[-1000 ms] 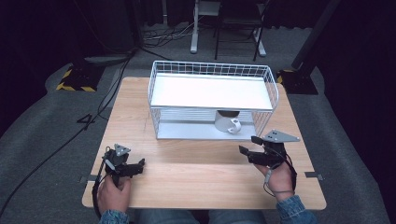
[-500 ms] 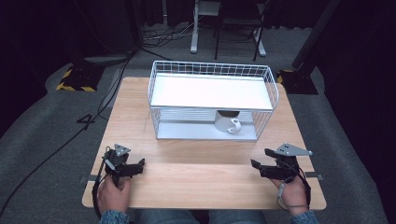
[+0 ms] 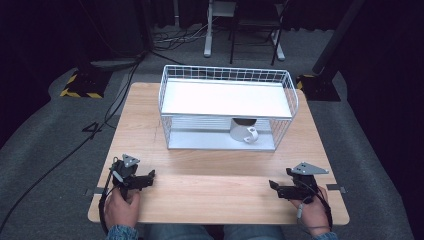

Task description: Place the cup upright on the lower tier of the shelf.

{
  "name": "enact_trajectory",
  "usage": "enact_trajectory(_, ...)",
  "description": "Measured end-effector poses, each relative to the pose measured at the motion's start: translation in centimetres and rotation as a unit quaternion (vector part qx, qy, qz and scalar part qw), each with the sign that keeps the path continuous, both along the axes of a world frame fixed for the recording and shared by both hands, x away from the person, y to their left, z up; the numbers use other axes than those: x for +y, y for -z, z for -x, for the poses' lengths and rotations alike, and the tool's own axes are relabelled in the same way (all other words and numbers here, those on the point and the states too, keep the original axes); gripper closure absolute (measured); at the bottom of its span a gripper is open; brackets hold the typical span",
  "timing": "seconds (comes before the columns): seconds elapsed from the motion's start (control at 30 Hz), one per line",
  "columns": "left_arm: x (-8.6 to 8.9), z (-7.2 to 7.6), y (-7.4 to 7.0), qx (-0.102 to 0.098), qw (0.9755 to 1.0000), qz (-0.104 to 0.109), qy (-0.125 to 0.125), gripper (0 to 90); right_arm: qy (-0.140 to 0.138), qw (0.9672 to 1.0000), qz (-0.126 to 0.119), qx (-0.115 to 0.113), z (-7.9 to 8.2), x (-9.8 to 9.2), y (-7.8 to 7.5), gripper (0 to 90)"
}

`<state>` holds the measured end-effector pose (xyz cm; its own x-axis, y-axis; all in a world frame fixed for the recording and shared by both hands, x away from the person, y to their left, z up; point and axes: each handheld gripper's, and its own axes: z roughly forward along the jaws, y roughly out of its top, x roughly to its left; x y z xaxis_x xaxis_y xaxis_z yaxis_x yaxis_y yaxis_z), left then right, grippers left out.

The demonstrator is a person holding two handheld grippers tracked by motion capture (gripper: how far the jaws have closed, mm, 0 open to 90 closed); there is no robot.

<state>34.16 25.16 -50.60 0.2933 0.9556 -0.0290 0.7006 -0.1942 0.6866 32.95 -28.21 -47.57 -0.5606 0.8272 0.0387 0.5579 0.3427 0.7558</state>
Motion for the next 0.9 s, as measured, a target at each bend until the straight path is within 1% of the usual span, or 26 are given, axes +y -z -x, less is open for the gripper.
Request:
enact_trajectory(0.17, 0.0, 0.0, 0.0, 0.0, 1.0, 0.0, 0.0, 9.6, -0.002, 0.9999, 0.007, 0.014, 0.2, 0.1, 1.0, 15.2)
enact_trajectory(0.33, 0.0, 0.0, 0.0, 0.0, 1.0, 0.0, 0.0, 9.6, -0.005, 0.9993, 0.031, 0.018, 0.3, 0.4, 1.8, 15.2)
enact_trajectory(0.57, 0.0, 0.0, 0.0, 0.0, 1.0, 0.001, 0.0, 9.6, -0.01, 0.9988, 0.039, 0.026, 0.4, 0.8, 2.3, 15.1)
enact_trajectory(0.67, 0.0, 0.0, 0.0, 0.0, 1.0, 0.0, 0.0, 9.6, -0.014, 0.9987, 0.043, 0.022, 0.5, 0.9, 2.5, 14.8)
enact_trajectory(0.73, 0.0, 0.0, 0.0, 0.001, 1.0, 0.001, 0.0, 9.6, -0.012, 0.9988, 0.042, 0.021, 0.5, 1.0, 2.5, 13.8)
enact_trajectory(0.8, 0.0, 0.0, 0.0, 0.001, 1.0, 0.001, -0.001, 9.6, -0.011, 0.9992, 0.036, 0.015, 0.6, 1.0, 2.7, 10.5)
enact_trajectory(0.83, 0.0, 0.0, 0.0, 0.0, 1.0, 0.001, 0.0, 9.6, -0.01, 0.9993, 0.034, 0.009, 0.5, 1.0, 2.9, 8.1)
enact_trajectory(0.9, 0.0, 0.0, 0.0, 0.0, 1.0, 0.001, 0.0, 9.6, -0.01, 0.9994, 0.034, 0.006, 0.5, 1.0, 3.0, 7.3)
